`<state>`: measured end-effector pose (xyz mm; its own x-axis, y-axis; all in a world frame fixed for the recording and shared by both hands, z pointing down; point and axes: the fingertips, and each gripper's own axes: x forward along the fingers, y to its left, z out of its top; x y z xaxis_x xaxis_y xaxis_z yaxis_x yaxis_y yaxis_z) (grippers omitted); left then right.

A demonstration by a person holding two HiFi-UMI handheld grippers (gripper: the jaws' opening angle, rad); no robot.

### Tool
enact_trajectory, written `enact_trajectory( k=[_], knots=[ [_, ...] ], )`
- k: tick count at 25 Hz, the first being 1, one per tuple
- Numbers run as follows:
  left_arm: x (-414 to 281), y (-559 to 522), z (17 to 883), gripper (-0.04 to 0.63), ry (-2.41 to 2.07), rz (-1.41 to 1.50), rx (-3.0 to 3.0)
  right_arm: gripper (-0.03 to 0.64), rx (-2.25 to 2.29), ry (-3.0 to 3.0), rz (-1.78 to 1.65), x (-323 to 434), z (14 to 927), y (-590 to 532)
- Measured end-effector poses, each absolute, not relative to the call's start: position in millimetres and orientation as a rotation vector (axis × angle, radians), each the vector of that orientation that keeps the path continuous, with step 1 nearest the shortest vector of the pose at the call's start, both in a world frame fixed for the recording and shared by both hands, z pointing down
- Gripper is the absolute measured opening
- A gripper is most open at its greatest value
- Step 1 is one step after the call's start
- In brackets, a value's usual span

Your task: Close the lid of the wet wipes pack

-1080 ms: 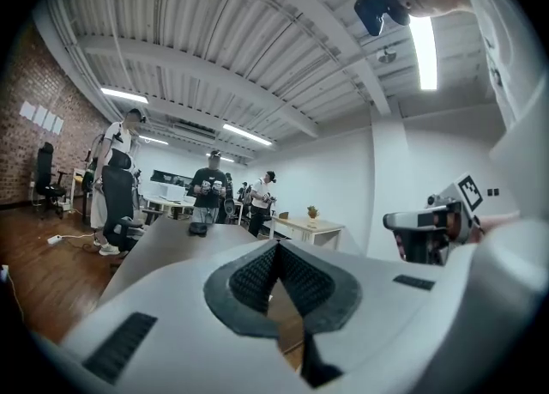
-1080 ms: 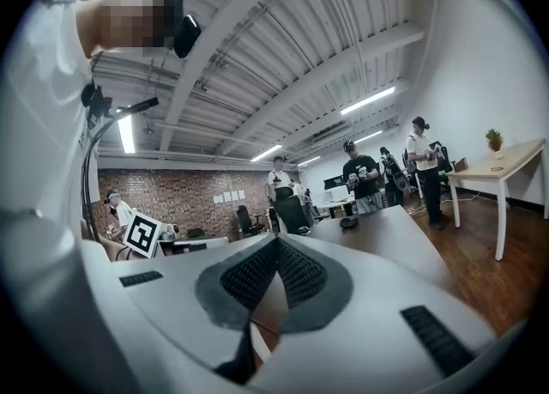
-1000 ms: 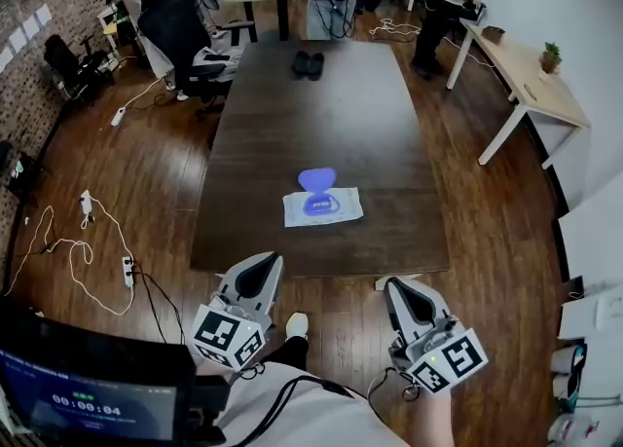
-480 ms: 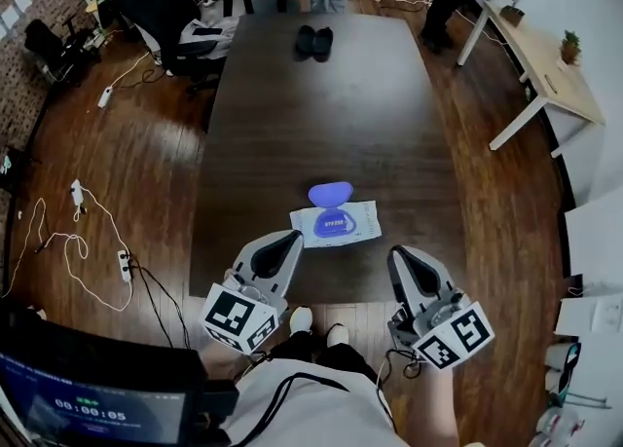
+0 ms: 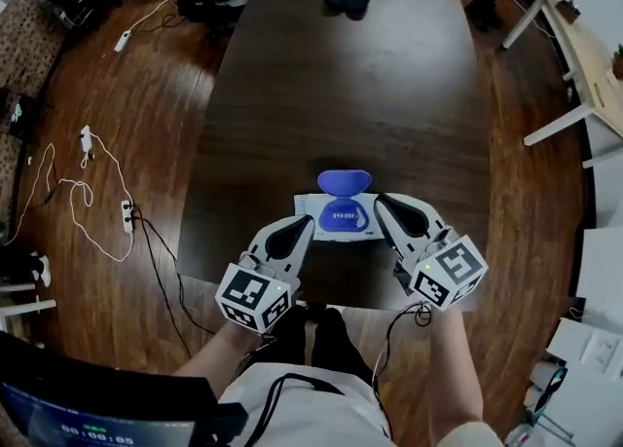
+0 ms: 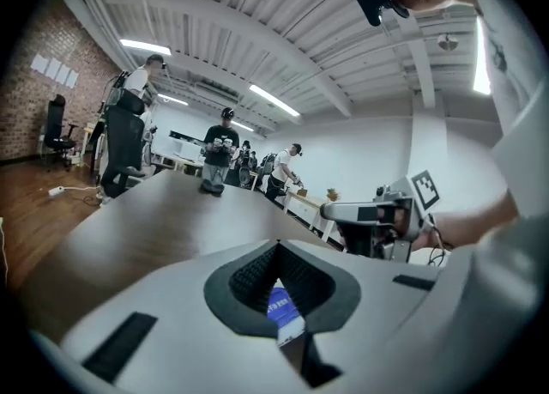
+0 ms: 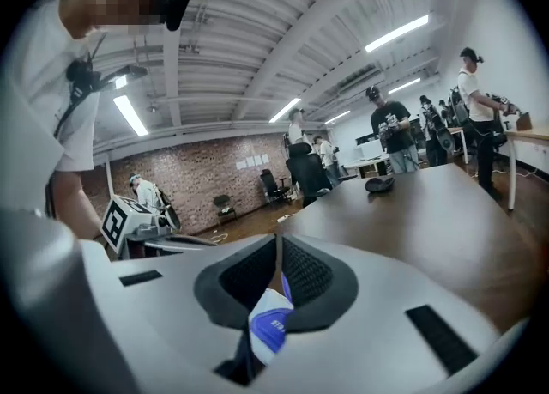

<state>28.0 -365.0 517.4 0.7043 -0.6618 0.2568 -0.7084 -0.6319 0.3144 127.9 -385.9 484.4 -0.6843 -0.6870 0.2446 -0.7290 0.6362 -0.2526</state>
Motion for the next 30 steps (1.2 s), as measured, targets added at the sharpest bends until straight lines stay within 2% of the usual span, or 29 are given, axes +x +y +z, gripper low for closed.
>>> enact_trajectory(
  k=[4,8,10,13,23,30],
  knots=[
    [26,-371,547,-0.003,-1.134,0.152,2.398,0.013,1.101,-2.711,0.529,123,515,-413],
    [24,-379,582,-0.003,-1.189,0.199,2.320,0.099,1.019,-2.671,0.529,125,551,-434],
    [20,-382,596,-0.002,-1.215,0.221,2.281,0.165,0.973,-2.642,0.538,123,571,-441],
    [16,-385,611,-0.002,-1.235,0.245,2.241,0.199,0.911,-2.607,0.558,120,594,-449],
    [15,-382,630,-0.003,-1.240,0.262,2.195,0.206,0.858,-2.609,0.653,117,620,-459],
    [15,-382,635,-0.003,-1.236,0.267,2.195,0.206,0.768,-2.611,0.595,106,612,-441]
  ],
)
